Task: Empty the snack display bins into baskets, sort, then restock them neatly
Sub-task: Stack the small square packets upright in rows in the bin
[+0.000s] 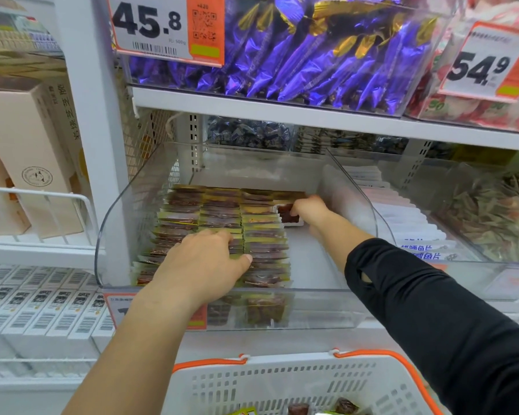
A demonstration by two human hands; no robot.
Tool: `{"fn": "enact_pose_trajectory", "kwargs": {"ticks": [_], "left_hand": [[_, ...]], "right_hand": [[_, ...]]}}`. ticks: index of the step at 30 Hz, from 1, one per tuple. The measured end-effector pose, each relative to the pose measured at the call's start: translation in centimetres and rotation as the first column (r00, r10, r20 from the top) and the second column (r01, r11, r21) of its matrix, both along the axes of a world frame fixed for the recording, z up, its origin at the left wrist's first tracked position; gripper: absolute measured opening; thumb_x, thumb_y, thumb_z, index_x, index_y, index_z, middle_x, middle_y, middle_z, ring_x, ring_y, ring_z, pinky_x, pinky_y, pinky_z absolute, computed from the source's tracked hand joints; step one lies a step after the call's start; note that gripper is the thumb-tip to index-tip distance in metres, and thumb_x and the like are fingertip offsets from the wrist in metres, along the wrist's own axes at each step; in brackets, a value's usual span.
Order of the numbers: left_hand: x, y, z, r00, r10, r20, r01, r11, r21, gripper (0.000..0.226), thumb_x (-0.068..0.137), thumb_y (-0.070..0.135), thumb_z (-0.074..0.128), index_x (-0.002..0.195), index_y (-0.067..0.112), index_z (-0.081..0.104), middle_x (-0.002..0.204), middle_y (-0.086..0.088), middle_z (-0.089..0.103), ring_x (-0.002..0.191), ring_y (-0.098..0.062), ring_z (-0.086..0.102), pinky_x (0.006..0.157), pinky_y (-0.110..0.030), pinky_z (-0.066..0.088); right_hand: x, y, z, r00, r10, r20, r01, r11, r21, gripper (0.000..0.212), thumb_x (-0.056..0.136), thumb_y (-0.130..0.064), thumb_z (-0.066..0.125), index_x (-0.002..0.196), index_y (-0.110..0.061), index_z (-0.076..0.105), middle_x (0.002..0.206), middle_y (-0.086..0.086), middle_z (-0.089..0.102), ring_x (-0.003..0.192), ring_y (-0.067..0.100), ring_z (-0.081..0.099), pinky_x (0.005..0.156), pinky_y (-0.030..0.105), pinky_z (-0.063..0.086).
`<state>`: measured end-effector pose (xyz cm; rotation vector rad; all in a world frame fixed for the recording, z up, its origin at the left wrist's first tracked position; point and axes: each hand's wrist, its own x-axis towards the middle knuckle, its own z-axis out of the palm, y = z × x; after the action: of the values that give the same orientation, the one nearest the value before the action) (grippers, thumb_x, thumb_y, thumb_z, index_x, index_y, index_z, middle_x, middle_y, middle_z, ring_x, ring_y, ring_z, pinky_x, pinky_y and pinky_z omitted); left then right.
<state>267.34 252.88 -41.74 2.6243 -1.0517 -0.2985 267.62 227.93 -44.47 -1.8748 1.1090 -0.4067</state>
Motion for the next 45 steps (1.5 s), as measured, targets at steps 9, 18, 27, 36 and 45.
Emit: {"fn": "enact_pose_trajectory", "kwargs": {"ticks": [9,18,27,36,45], "left_hand": [[0.0,0.0,0.0,1.0,0.003,0.005,-0.003,1.0,-0.002,0.06,0.094,0.06,0.042,0.143,0.027,0.039,0.146,-0.002,0.042,0.131,-0.025,0.041,0.104,-0.039,0.04],[0.1,0.0,-0.1,1.0,-0.003,0.0,0.003,1.0,-0.001,0.06,0.094,0.06,0.043,0.144,0.026,0.039,0.146,-0.001,0.042,0.131,-0.024,0.041,0.105,-0.039,0.039],[-2.3,0.5,1.4,0.975,0.038,0.221,0.009,0.978,-0.209,0.036,0.097,0.04,0.046,0.13,0.025,0.055,0.129,0.002,0.058,0.118,-0.022,0.052,0.089,-0.035,0.046],[-14.0,0.2,-4.2,0.897,-0.192,0.399,0.297,0.929,-0.221,0.026,0.094,0.032,0.043,0.109,0.026,0.063,0.092,-0.003,0.071,0.089,-0.031,0.066,0.064,-0.034,0.042],[-15.2,4.2,-25.5,0.922,-0.021,-0.387,0.249,0.797,0.55,0.037,0.101,0.026,0.043,0.123,0.001,0.058,0.126,-0.016,0.058,0.114,-0.032,0.055,0.091,-0.038,0.044]], "right_hand": [[-0.8,-0.4,0.4,0.996,0.024,0.091,-0.036,0.991,0.133,0.015,0.097,-0.001,0.044,0.096,-0.005,0.058,0.082,0.009,0.056,0.056,0.009,0.046,0.045,0.017,0.04],[-0.7,1.0,0.9,0.998,-0.059,0.017,0.058,0.997,0.041,0.003,0.093,-0.005,0.051,0.096,-0.005,0.049,0.102,0.016,0.056,0.093,0.025,0.053,0.085,0.035,0.047],[-10.4,7.3,5.5,0.899,0.198,0.391,-0.193,0.98,-0.053,0.023,0.091,-0.002,0.054,0.109,-0.016,0.061,0.106,0.007,0.066,0.082,0.015,0.061,0.075,0.027,0.049],[-23.7,13.8,-3.9,0.782,0.301,0.546,-0.195,0.95,-0.244,0.03,0.09,-0.002,0.051,0.082,-0.027,0.065,0.071,-0.015,0.067,0.058,0.01,0.062,0.059,0.021,0.051],[-30.5,11.8,-23.7,0.651,0.546,-0.527,-0.551,0.818,0.167,0.029,0.097,-0.019,0.048,0.121,-0.013,0.062,0.116,0.012,0.067,0.102,0.027,0.064,0.076,0.03,0.047]]}}
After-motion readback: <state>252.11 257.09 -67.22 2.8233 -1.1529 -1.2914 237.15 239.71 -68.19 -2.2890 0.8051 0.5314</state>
